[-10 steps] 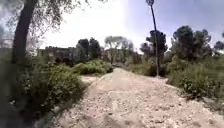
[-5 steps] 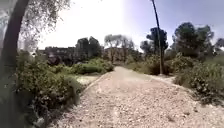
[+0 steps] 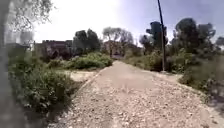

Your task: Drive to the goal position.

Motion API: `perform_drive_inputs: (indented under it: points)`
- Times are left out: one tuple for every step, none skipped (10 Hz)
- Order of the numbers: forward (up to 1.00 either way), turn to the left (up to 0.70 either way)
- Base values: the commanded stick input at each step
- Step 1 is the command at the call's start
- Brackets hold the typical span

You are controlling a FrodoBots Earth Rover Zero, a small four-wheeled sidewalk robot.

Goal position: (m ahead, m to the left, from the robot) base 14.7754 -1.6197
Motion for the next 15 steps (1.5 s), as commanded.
perform_drive_inputs:
  points:
    - [0.70,0.00]
    - [0.70,0.00]
    - [0.70,0.00]
    - [0.70,0.00]
    - [0.70,0.00]
    - [0.70,0.00]
    - [0.70,0.00]
    - [0.70,-0.12]
    - [0.70,-0.25]
    - [0.70,-0.35]
    - [0.70,-0.35]
    - [0.70,-0.35]
    - [0.70,-0.24]
    - [0.70,-0.06]
    - [0.70,-0.04]
